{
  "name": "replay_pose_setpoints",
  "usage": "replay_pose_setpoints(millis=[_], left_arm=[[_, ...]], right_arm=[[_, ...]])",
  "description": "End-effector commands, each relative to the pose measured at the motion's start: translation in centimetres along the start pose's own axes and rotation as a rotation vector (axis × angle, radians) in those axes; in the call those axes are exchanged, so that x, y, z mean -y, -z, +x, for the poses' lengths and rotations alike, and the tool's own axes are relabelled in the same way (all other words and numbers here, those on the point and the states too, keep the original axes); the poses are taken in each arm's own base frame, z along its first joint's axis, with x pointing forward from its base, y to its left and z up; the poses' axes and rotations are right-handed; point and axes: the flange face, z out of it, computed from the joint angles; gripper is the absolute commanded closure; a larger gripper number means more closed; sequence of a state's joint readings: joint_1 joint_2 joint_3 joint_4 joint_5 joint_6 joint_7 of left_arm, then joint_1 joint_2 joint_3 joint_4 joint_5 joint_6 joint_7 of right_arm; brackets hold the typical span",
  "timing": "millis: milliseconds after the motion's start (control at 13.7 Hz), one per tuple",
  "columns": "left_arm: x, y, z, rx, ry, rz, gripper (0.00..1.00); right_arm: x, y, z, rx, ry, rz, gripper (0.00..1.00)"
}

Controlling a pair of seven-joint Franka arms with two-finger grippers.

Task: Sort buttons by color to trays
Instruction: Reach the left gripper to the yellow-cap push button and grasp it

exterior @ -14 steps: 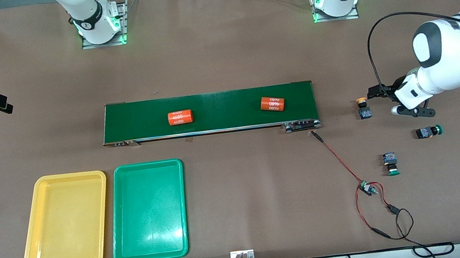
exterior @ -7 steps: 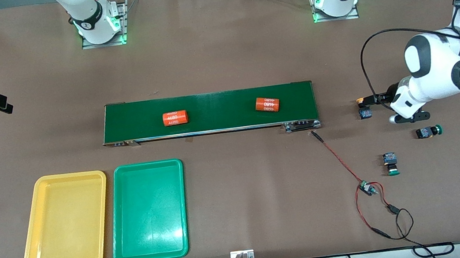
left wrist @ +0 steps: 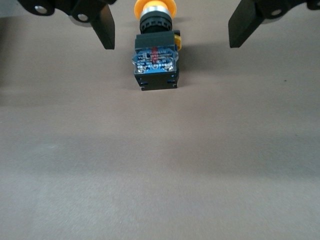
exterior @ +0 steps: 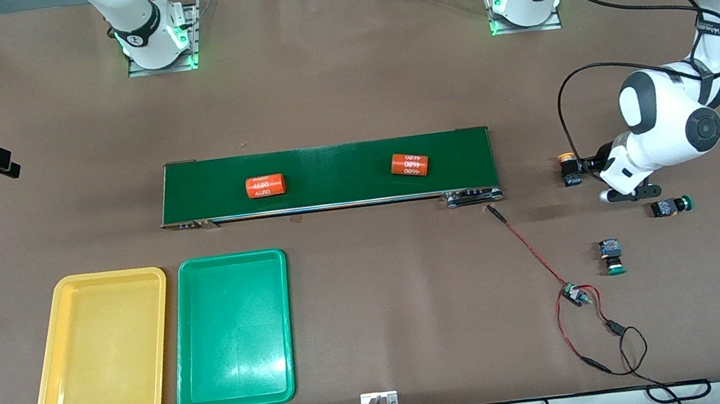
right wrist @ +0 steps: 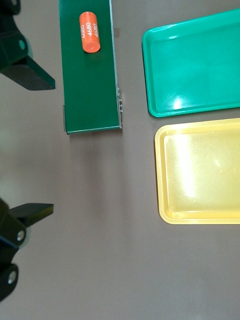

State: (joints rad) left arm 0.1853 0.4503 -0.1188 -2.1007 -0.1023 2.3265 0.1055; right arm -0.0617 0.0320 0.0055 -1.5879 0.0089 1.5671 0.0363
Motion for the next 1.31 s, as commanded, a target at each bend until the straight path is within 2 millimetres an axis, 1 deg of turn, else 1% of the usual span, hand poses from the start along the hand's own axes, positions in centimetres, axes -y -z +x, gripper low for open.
replay_pose_setpoints(millis=[0, 73, 146, 510, 583, 802, 948, 1021, 1094, 1166, 1239], left_arm=[[-0.1, -0.5, 0.4, 0.0, -0.02, 0.014, 0.0], [-0.2, -0.6, 0.4, 0.002, -0.032, 0.016, 0.0], [-0.9, -0.7, 0.4, 0.003, -0.044, 0.017, 0.0], [-1.5, -2.2, 0.1, 0.033, -0.058, 0.018, 0.01], [-1.5, -2.4, 0.1, 0.036, -0.059, 0.018, 0.08], [-2.4, -2.7, 0.0, 0.044, -0.099, 0.021, 0.49], [-2.9, -2.3, 0.0, 0.046, -0.112, 0.024, 0.75], [-3.4, -1.8, 0.1, 0.043, -0.11, 0.025, 0.84], [-3.6, -0.9, 0.1, 0.044, -0.109, 0.026, 0.93], [-3.8, 0.2, -0.1, 0.051, -0.112, 0.027, 0.97], [-4.5, 1.1, -0.5, 0.063, -0.125, 0.027, 1.0]], right_arm=[[0.0, 0.4, 0.1, -0.008, -0.001, 0.018, 0.0], [0.0, 0.4, 0.1, -0.008, -0.002, 0.018, 0.0], [0.0, 0.4, 0.1, -0.008, -0.002, 0.018, 0.0], [0.0, 0.4, 0.1, -0.008, -0.002, 0.018, 0.0], [0.0, 0.4, 0.1, -0.008, -0.001, 0.018, 0.0], [0.0, 0.4, 0.1, -0.008, 0.002, 0.018, 0.0], [0.0, 0.4, 0.1, -0.008, 0.002, 0.018, 0.0], [0.0, 0.4, 0.1, -0.008, 0.002, 0.018, 0.0], [0.0, 0.4, 0.1, -0.008, 0.002, 0.018, 0.0], [0.0, 0.4, 0.1, -0.008, 0.002, 0.018, 0.0], [0.0, 0.4, 0.1, -0.008, 0.002, 0.018, 0.0]])
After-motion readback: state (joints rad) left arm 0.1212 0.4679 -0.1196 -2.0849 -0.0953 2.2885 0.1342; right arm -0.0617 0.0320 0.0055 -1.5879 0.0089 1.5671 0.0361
